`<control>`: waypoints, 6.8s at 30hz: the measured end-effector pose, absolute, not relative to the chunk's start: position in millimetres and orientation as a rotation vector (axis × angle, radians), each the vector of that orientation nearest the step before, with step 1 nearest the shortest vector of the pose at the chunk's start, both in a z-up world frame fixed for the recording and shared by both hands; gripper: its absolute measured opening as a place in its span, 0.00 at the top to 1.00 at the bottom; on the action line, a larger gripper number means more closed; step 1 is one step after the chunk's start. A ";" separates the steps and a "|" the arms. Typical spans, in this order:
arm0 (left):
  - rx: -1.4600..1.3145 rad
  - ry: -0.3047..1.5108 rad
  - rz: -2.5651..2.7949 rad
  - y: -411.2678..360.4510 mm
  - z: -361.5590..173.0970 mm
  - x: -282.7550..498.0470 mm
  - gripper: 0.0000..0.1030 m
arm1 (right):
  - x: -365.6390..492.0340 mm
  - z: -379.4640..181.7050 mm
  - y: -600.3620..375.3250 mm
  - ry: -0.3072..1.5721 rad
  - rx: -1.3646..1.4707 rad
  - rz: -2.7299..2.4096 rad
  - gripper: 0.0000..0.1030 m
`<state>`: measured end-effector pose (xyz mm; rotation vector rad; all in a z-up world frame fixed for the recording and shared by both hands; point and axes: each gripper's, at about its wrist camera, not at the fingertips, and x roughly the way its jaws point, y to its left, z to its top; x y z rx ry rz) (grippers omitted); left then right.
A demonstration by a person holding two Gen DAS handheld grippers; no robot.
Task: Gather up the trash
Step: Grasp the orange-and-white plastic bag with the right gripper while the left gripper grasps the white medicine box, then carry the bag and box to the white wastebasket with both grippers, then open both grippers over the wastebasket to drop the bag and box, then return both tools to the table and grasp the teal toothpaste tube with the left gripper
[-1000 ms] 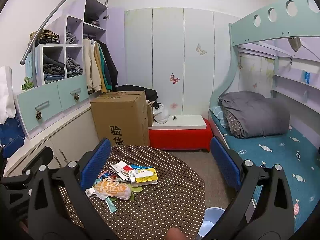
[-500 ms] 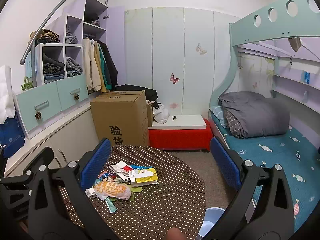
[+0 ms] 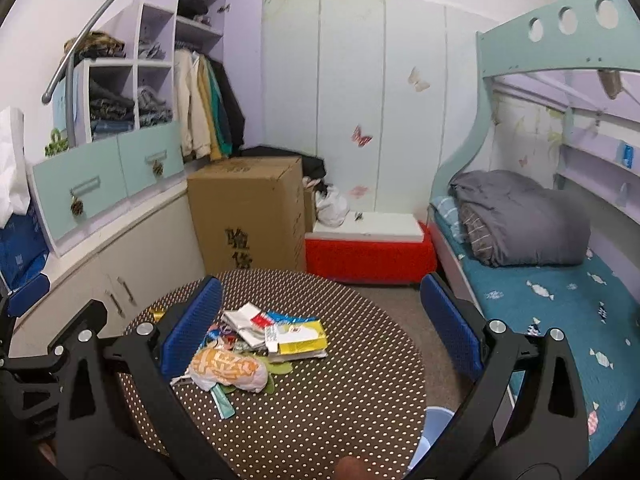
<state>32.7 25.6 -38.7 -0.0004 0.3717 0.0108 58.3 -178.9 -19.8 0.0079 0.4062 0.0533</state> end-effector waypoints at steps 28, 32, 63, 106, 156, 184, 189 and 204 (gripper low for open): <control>-0.059 0.745 0.140 107.4 -179.3 109.0 0.04 | 181.9 -210.3 -67.2 0.900 -0.311 0.551 0.56; -0.046 0.774 0.138 103.4 -194.8 131.1 0.04 | 177.5 -209.3 -82.3 0.890 -0.239 0.555 0.62; -0.122 0.851 0.033 111.4 -224.3 125.8 0.63 | 147.4 -178.0 -198.1 0.817 0.089 0.466 0.64; 0.148 0.771 -0.579 -213.3 -162.4 151.3 0.73 | 144.1 -363.8 -548.6 1.005 0.802 -0.179 0.27; 0.167 0.694 -0.625 -253.5 -139.9 143.3 0.07 | 63.5 -148.6 -465.3 0.522 0.462 -0.095 0.06; -0.073 0.659 -0.133 -16.3 -136.7 116.3 0.07 | 110.7 -122.3 -270.8 0.611 0.197 0.264 0.06; -0.112 0.733 -0.020 13.4 -167.7 119.9 0.07 | 116.8 -131.5 -250.9 0.644 0.173 0.303 0.06; -0.160 0.929 0.126 47.9 -249.1 160.7 0.41 | 135.7 -166.2 -212.7 0.737 0.134 0.401 0.06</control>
